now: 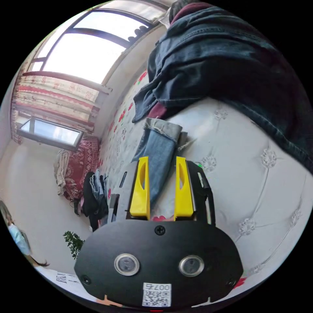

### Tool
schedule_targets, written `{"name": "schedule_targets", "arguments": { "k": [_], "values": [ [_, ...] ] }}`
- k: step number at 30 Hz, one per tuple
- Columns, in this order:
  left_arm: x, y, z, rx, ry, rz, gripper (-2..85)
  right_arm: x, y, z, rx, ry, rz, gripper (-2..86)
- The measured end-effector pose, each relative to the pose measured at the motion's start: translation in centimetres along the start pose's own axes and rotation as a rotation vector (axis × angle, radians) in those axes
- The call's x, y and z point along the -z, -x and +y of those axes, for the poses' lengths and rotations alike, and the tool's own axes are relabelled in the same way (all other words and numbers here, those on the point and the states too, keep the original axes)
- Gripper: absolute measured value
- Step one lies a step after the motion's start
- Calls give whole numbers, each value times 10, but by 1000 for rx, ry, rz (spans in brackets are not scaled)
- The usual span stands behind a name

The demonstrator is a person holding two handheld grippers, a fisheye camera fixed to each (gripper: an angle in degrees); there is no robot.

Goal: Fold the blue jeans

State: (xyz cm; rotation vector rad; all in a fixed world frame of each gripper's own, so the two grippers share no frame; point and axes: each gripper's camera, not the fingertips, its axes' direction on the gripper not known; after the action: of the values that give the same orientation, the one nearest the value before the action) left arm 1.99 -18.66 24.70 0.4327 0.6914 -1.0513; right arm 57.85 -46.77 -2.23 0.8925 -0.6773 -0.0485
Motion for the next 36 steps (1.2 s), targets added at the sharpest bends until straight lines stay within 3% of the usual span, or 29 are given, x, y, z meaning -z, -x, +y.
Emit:
{"name": "schedule_targets", "arguments": {
  "k": [5,10,14,17,19,22,24,25,28,31,32,33,36],
  "values": [
    [1,8,33,61,5,-156,74,-11,-42,1,-83,1,-140,96],
    [12,45,52,296,-62,-51,87,-45,-42,-21,-147,-36,-190,53],
    [19,67,67,379,-68,-9,104,-45,-72,-27,-352,-69,-424,10],
    [20,78,76,379,-61,-5,111,0,-55,-24,-170,-79,-343,3],
    [12,84,79,373,-38,32,118,33,-68,-4,-176,-127,-291,1],
    [-16,92,77,382,23,139,132,67,-130,44,-398,-156,-183,-1],
    [-32,93,71,385,6,189,133,90,-165,77,-548,-258,-308,-1],
    [-35,92,67,375,6,182,132,95,-161,80,-556,-276,-274,-1],
    [-44,88,49,312,19,156,123,109,-101,57,-361,-275,-245,0],
    [-50,90,39,266,44,119,111,110,35,35,95,-198,-105,1],
    [-50,94,37,264,48,124,105,102,104,44,353,-142,-9,1],
    [-52,99,36,261,53,145,99,87,165,66,572,-91,69,3],
    [-51,118,41,293,38,200,75,30,266,148,953,26,124,10]
  ]
}}
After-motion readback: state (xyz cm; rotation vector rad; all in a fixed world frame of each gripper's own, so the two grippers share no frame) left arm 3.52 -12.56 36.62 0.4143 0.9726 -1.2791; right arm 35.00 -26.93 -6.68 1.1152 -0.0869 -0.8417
